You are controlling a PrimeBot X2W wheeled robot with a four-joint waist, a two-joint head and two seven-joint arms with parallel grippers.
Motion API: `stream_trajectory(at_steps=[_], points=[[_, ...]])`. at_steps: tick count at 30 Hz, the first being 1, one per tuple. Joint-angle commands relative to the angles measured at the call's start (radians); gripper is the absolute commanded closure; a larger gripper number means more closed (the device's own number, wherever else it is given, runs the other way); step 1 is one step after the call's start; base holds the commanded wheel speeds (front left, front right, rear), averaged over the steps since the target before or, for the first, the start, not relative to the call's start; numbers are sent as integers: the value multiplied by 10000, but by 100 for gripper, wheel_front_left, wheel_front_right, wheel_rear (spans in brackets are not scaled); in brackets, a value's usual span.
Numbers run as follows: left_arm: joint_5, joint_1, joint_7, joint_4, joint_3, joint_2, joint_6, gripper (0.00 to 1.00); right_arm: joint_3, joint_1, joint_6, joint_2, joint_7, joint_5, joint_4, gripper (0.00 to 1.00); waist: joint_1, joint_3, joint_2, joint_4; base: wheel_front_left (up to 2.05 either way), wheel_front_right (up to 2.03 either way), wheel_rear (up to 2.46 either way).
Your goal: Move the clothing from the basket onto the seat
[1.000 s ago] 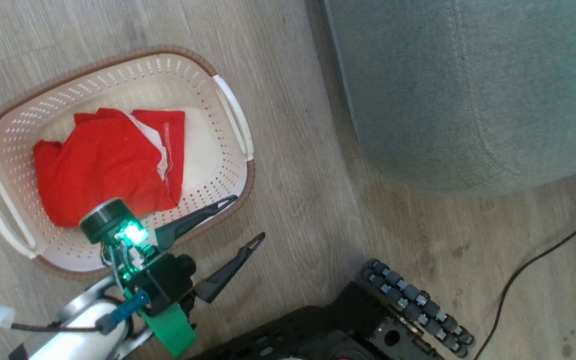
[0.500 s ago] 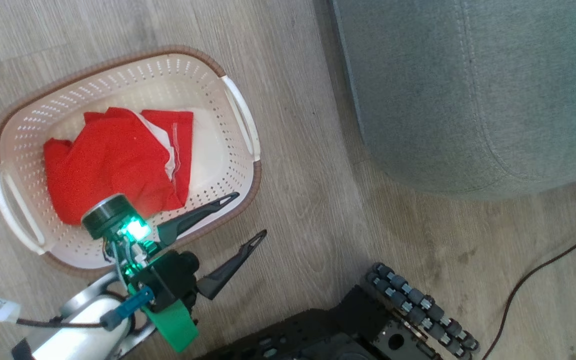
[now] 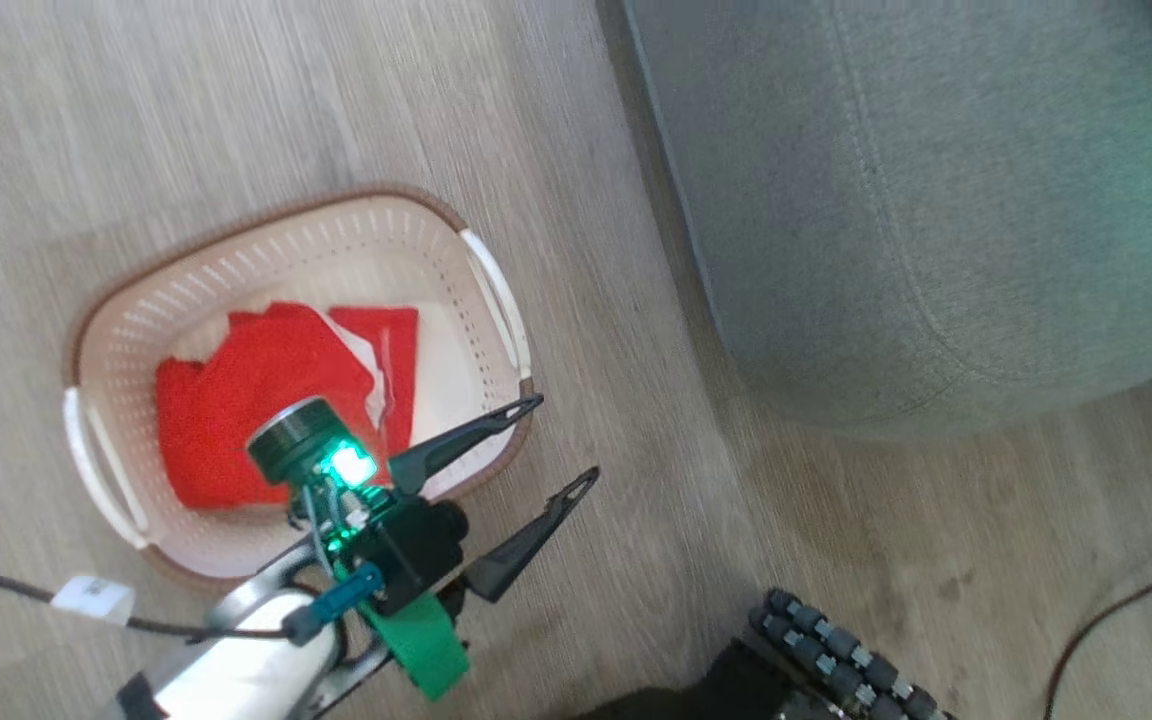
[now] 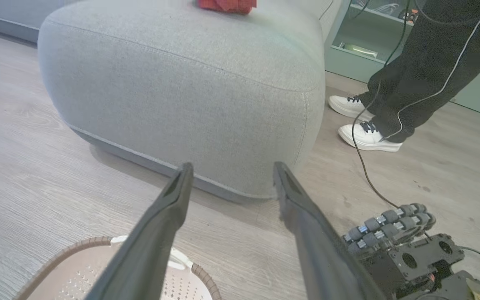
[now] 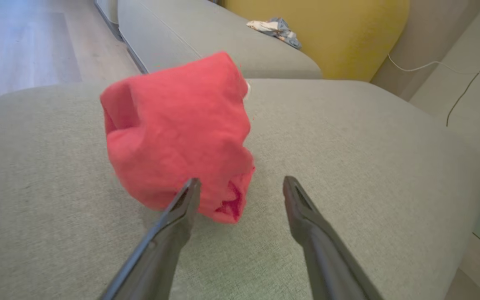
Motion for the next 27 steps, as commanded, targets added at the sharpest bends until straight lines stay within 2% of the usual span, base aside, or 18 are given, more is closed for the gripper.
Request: stream_trajectory(at_steps=[1,9,16,19,23,27], points=[[-85,-37,-47,-245,310,-94,-10,0,304,221,-2,-266,-62,165,-409,0,1,-541,-1,48,0,0,0],[-198,286,-47,113,643,-1072,-10,0,1689,1712,-2,-902,-62,1778,-1805,0,1,-1912,-1,362,0,0,0],[-413,624,-47,313,1729,-1857,-10,0,3189,3643,-2,-1124,-62,4005,-4532,0,1,-2933,-1,902,0,0,0],[-370,800,-47,362,2190,-2154,-10,0,3377,4446,-2,-916,-62,5324,-5990,0,1,-3354,-1,1237,0,0,0],[-452,1069,-47,321,3149,-2697,-10,0,3902,5610,-2,-986,-62,5801,-7731,0,1,-3789,-1,1760,0,0,0],[-295,1271,-47,302,4059,-3073,-10,0,4349,6342,-2,-762,-62,5937,-8897,0,1,-4101,-1,2305,0,0,0]])
